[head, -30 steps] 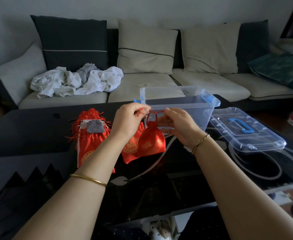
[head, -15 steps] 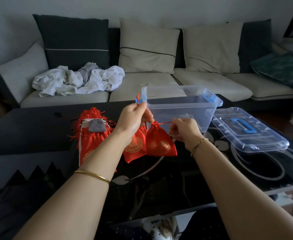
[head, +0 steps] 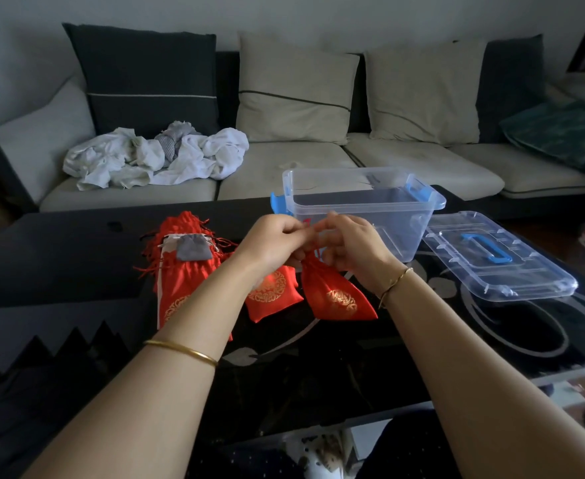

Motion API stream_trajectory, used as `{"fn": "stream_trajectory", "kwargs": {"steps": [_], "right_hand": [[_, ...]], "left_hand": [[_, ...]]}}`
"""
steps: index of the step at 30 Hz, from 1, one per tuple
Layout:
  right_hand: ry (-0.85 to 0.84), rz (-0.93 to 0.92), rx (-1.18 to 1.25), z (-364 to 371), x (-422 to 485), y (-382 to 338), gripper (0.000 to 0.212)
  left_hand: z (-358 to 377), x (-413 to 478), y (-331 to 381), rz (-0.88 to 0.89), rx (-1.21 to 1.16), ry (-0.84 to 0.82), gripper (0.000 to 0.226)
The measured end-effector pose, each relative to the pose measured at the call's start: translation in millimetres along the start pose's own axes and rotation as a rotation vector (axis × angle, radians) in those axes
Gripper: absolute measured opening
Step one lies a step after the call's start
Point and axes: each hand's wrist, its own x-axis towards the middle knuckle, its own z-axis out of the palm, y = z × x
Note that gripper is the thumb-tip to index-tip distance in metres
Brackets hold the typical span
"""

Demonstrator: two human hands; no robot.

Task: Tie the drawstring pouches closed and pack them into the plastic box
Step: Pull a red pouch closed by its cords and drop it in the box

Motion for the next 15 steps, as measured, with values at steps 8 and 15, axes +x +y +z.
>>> {"fn": "stream_trajectory", "kwargs": {"steps": [8, 15], "right_hand": [[0.001, -0.288, -0.295, -2.5, -3.0, 5.9, 0.016], [0.081, -0.508, -0.576, 2.3, 0.5, 11.1, 0.010]], "left_hand": [[0.1, -0.1, -1.3, -0.034, -0.097, 0.170, 0.017], [1.1, 2.2, -0.6, -0.086, -0.126, 0.203, 0.018]]}}
